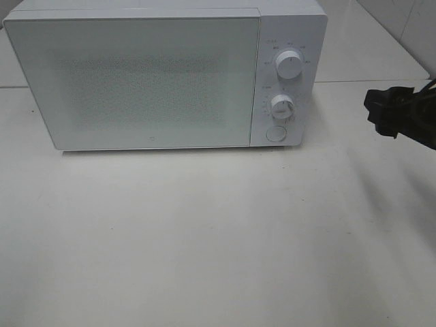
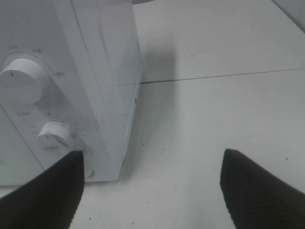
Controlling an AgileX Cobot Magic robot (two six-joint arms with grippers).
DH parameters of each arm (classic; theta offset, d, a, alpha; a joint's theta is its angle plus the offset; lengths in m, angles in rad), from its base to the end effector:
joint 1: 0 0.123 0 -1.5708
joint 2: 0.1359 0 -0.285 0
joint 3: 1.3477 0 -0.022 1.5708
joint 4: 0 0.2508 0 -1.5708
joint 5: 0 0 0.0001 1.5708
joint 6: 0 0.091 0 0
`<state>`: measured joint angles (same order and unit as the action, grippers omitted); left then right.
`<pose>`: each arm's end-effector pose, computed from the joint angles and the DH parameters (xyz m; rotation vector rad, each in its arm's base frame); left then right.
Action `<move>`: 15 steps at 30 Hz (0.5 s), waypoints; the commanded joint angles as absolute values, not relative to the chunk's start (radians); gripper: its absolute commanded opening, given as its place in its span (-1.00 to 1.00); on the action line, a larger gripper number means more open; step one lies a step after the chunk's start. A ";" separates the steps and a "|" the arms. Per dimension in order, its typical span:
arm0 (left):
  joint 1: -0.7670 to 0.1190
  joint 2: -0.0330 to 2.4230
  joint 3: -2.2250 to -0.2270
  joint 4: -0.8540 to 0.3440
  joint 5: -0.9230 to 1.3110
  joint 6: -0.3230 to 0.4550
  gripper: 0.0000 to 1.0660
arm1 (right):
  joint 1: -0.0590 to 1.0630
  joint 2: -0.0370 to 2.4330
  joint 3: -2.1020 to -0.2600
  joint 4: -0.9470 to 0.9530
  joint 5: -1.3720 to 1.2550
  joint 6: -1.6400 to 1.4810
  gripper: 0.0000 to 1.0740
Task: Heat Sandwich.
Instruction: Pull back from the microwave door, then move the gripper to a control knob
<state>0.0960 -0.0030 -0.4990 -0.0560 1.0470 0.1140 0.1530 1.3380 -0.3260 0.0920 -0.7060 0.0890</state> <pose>-0.0042 -0.0048 0.2782 0.0204 2.0279 0.0657 0.2277 0.0296 0.1996 0.0483 1.7938 0.1703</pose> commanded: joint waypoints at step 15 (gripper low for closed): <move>0.093 -0.030 -0.495 -0.063 1.036 0.117 0.84 | 0.557 1.521 -0.269 0.465 -1.061 -0.184 0.40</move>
<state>0.0960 -0.0040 -0.4990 -0.0560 1.0470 0.1140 0.5510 1.5220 -0.2690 0.4540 -1.0380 -0.1680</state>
